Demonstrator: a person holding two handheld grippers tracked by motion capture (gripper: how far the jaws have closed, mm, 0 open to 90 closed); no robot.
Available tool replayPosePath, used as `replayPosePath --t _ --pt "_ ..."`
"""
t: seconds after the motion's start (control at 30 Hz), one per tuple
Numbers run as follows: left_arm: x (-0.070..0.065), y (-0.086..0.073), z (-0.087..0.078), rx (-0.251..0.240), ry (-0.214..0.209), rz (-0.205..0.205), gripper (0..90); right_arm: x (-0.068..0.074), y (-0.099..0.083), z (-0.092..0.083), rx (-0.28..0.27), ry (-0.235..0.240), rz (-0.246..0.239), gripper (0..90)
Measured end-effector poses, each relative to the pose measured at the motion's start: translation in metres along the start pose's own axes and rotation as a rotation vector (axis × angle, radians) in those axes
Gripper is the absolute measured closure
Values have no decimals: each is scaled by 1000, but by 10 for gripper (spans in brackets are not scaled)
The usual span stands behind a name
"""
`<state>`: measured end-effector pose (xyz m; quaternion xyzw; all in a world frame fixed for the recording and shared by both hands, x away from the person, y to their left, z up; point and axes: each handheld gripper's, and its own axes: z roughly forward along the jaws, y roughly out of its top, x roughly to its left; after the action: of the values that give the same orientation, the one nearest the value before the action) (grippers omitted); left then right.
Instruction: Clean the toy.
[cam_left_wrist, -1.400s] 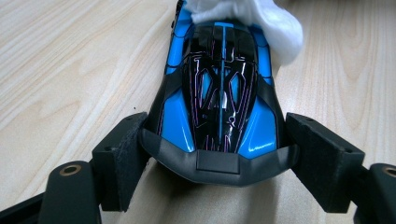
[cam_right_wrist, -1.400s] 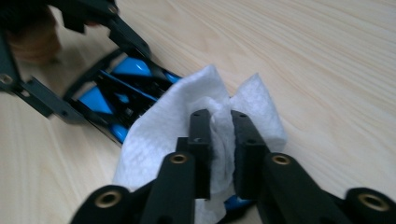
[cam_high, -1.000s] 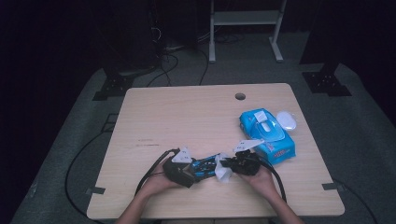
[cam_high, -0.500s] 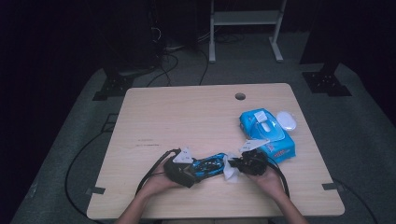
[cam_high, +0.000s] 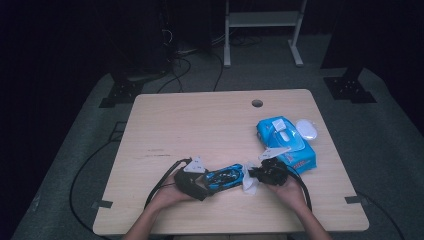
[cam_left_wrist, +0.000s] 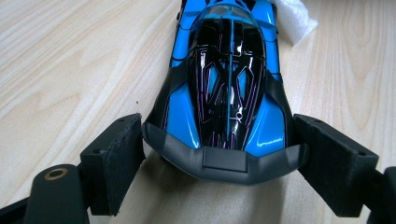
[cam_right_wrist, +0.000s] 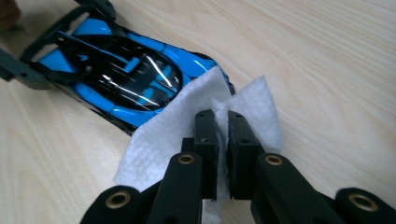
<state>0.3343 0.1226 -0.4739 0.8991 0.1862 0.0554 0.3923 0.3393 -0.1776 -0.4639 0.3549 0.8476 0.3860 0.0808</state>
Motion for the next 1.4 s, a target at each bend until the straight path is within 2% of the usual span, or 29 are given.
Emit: replayPosePath --t 0.17,0.3,0.4,0.47,0.5,0.53,0.6,0.63,0.7,0.77,0.83,1.07,1.13,1.2,1.23,1.3,1.4 --pt "-2 0 2 15 1 20 234 -1 -1 -1 14 -30 -5 838" --pt "-2 1 3 15 4 35 237 8 4 0 6 -30 -41 838" --pt "-4 2 4 8 6 29 237 17 9 0 -23 21 -58 839" --pt "-4 3 6 9 9 34 237 24 11 1 -43 81 -73 838" --pt "-4 3 6 10 9 34 237 29 11 3 -34 75 -105 838" --pt "-4 3 6 10 8 34 237 29 12 4 -35 71 -116 838" --pt "-4 3 5 13 9 35 236 26 12 3 -28 58 -98 838" --pt "-5 3 5 12 11 34 235 22 11 2 -20 26 -87 838" --pt "-5 3 5 11 13 36 235 14 8 -1 -13 1 -69 839" --pt "-5 4 6 17 17 42 236 11 5 -2 -21 6 -58 840" --pt "-6 5 6 14 17 36 236 16 6 -2 -23 0 -71 840" --pt "-7 5 8 8 18 34 237 40 12 7 -51 96 -144 840" --pt "-6 5 8 9 18 36 236 38 12 6 -46 86 -148 840" --pt "-7 5 7 10 19 39 236 33 11 4 -38 52 -138 840" --pt "-7 5 7 9 19 37 235 28 9 1 -39 37 -110 840" --pt "-6 5 7 9 18 37 235 22 7 -1 -43 26 -92 840" --pt "-7 5 8 11 21 41 237 26 7 0 -42 22 -104 840"
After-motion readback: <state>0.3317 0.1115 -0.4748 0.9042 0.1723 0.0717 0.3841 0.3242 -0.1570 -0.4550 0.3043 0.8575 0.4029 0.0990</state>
